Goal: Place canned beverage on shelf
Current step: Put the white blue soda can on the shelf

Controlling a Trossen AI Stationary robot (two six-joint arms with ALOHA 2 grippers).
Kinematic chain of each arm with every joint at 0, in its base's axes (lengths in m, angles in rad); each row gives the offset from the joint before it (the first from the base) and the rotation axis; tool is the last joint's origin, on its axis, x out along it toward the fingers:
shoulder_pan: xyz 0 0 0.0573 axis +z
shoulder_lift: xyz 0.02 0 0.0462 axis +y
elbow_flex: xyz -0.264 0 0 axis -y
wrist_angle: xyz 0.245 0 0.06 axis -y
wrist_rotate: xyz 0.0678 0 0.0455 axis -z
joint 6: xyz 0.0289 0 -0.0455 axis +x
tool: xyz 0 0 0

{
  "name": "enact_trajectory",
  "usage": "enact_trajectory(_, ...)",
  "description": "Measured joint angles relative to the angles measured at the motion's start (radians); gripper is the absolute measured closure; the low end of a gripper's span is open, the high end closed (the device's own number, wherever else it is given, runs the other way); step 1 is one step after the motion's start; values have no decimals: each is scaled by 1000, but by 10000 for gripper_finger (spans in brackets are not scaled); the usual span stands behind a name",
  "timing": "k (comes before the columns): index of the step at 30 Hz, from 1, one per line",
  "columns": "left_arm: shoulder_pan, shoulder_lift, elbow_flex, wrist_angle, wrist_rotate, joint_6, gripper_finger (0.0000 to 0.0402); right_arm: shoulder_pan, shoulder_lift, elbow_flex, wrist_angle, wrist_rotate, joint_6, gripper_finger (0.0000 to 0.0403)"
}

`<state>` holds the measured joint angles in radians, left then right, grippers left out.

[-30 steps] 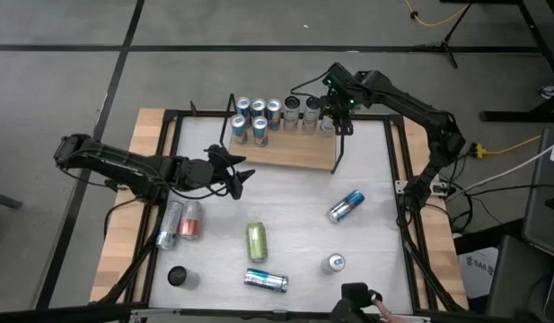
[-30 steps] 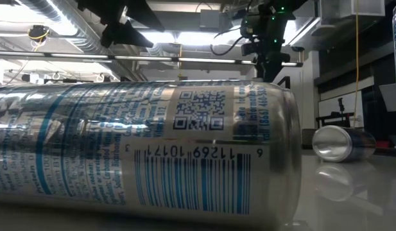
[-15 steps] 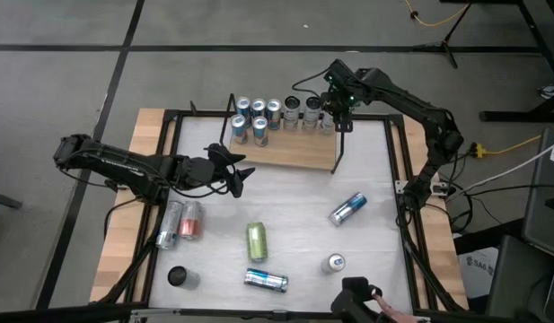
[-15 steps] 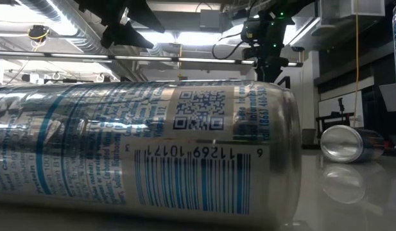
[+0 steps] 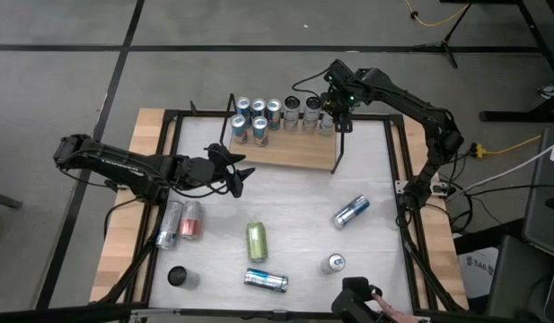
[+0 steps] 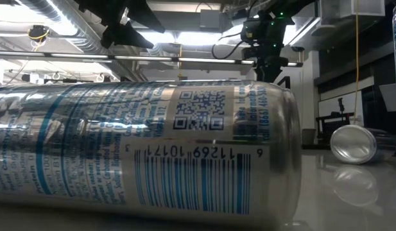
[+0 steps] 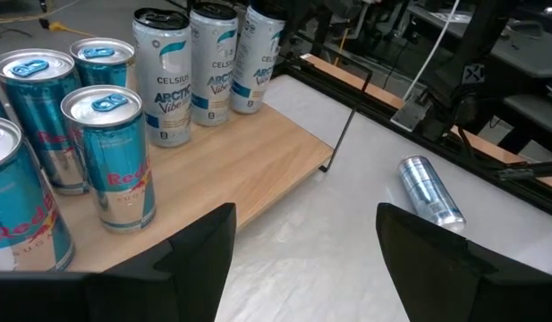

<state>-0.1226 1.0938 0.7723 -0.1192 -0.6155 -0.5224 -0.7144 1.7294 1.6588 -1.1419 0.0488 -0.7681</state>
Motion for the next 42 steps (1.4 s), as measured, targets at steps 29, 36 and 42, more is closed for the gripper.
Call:
enact_trajectory(29,0,0,0,0,0,0,138,1,-3,2,53,22,0,79)
enact_trajectory(36,0,0,0,0,3,-59,138,1,-3,2,52,100,0,79)
enact_trajectory(42,0,-19,0,0,41,-159,138,2,-7,2,36,107,2,79)
